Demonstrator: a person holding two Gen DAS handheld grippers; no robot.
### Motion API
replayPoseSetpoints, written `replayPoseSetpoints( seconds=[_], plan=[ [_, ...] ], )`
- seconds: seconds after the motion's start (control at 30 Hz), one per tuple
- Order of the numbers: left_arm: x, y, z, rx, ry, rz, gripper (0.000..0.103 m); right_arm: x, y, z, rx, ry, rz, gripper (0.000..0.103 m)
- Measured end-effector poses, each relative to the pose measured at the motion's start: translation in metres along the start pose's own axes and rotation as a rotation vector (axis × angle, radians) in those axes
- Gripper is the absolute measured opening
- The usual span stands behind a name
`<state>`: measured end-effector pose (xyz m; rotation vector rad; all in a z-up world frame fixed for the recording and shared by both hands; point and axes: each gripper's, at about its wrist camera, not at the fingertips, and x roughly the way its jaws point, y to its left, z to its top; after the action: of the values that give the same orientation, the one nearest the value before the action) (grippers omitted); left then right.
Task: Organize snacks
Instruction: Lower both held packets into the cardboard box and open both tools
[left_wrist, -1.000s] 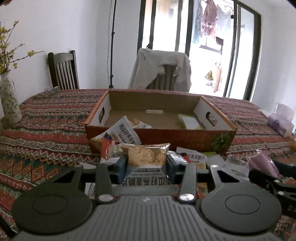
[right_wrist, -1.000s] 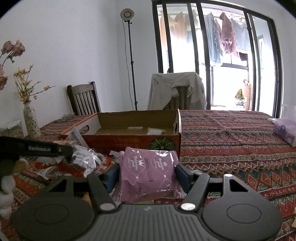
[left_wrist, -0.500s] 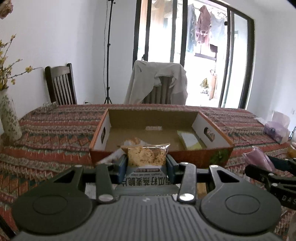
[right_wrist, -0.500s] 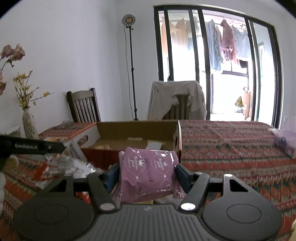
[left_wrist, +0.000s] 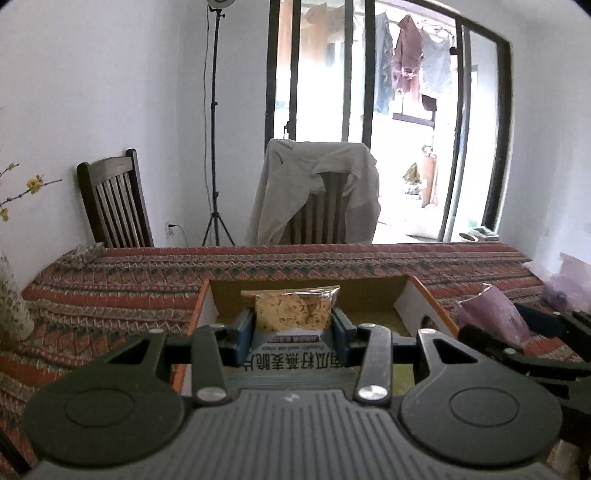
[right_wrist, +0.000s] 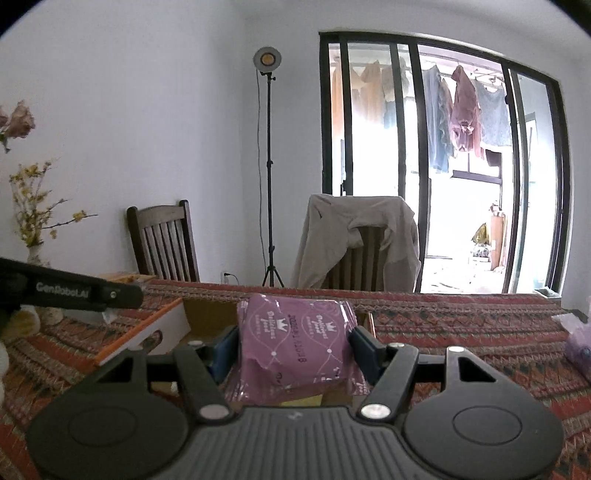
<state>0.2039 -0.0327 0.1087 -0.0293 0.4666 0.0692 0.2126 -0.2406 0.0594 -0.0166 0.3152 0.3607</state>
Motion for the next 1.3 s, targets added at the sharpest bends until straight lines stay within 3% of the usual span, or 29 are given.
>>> replayPoseSetpoints(
  seconds=[0.23,0.57,0.7,0.87,0.93,1.0,1.07,1.13,1.3],
  plan=[
    [0.051,0.003,0.016,-0.018,0.066,0.069,0.044,0.061,0.003,0.013,-0.007,0.081,-0.014,0.065],
    [0.129,0.011,0.010,-0.017,0.225,0.211,0.044,0.128,0.015,-0.007,-0.028,0.242,-0.045,0.065],
    [0.138,0.014,0.005,-0.008,0.239,0.260,0.044,0.141,0.019,-0.013,-0.037,0.277,-0.060,0.065],
    [0.139,0.017,0.001,-0.014,0.247,0.248,0.044,0.143,0.018,-0.018,-0.029,0.296,-0.052,0.067],
    [0.136,0.017,0.000,-0.015,0.241,0.242,0.050,0.141,0.017,-0.018,-0.022,0.294,-0.045,0.068],
    [0.133,0.019,0.002,-0.031,0.230,0.227,0.076,0.137,0.015,-0.017,-0.010,0.289,-0.042,0.077],
    [0.126,0.020,0.003,-0.041,0.205,0.225,0.089,0.133,0.013,-0.016,-0.001,0.283,-0.035,0.096],
    [0.119,0.021,0.004,-0.057,0.179,0.208,0.103,0.128,0.011,-0.015,0.003,0.281,-0.034,0.103],
    [0.102,0.023,0.002,-0.081,0.144,0.174,0.103,0.118,0.009,-0.014,0.015,0.277,-0.045,0.103]
  ],
)
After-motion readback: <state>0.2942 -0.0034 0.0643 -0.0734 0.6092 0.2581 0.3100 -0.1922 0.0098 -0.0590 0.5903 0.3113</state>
